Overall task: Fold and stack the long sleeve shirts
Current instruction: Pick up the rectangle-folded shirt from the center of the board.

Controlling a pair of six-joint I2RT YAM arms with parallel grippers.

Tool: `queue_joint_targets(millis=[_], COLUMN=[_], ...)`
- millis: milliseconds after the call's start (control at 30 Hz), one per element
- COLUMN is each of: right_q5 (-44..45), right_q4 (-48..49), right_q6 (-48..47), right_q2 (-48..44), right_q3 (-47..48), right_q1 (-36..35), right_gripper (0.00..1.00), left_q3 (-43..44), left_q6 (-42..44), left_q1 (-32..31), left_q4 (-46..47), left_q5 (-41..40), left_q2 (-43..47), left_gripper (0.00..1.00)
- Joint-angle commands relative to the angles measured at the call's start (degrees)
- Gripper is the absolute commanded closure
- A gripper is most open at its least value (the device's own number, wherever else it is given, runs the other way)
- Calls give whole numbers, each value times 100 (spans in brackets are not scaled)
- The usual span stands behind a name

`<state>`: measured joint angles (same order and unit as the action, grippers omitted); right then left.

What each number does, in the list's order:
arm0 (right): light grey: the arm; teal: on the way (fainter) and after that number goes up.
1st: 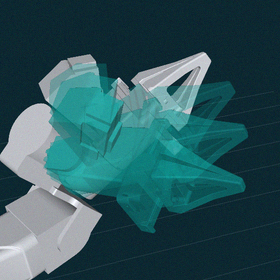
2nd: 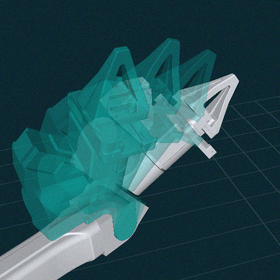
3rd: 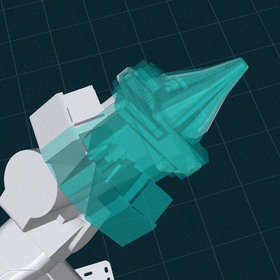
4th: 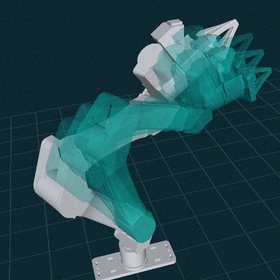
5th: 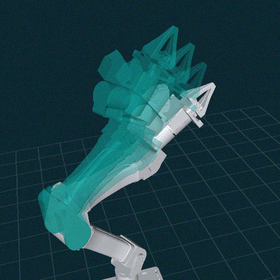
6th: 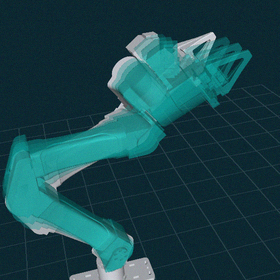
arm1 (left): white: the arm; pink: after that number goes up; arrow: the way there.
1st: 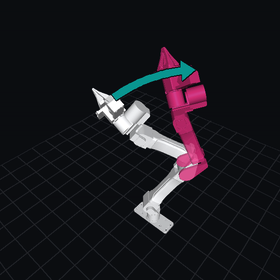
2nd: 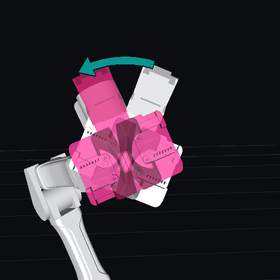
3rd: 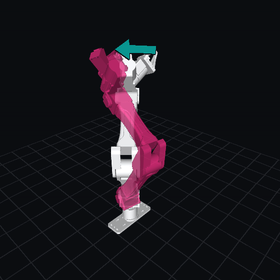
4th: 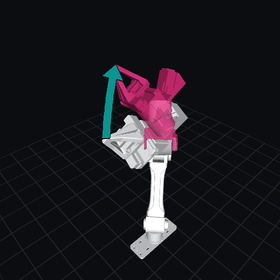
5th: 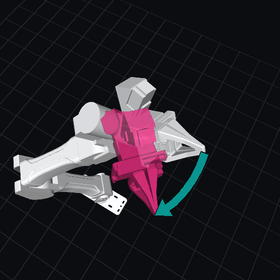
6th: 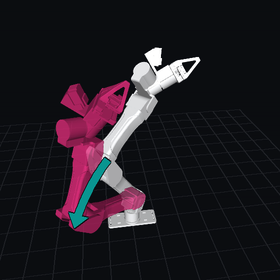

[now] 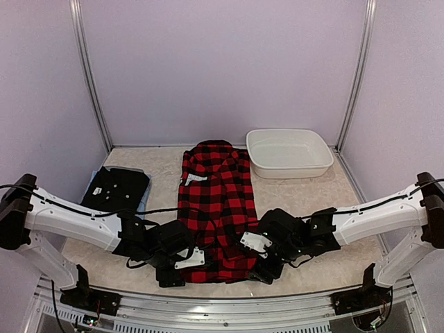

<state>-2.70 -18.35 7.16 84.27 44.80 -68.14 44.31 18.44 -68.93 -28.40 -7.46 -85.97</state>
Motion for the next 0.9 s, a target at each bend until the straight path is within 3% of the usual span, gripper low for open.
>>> queue_joint_targets(millis=[0,267,400,600,733,867], right_q5=[70,-22,-43,135,225,177], right_q4=[-277,-213,-212,-205,-171,-153], right_q6=[-111,79,131,340,399,427], right_q2=[285,670,826,918,1009,964], right_q3=[159,86,91,15,-6,-52], right_q1=[-83,-109,-111,-147,-235,-299], right_gripper=[24,30,40,47,58,74], left_q3=[-177,-233,-213,-397,-363,-262], left_q6=[195,222,222,395,415,441], left_q1=[15,52,59,77,110,119], left_q4=[164,247,114,124,88,-46], left_q5=[235,245,406,698,885,1157], left_q2=[-135,-280,-366,-193,-309,-511], left_gripper=[15,25,31,36,45,62])
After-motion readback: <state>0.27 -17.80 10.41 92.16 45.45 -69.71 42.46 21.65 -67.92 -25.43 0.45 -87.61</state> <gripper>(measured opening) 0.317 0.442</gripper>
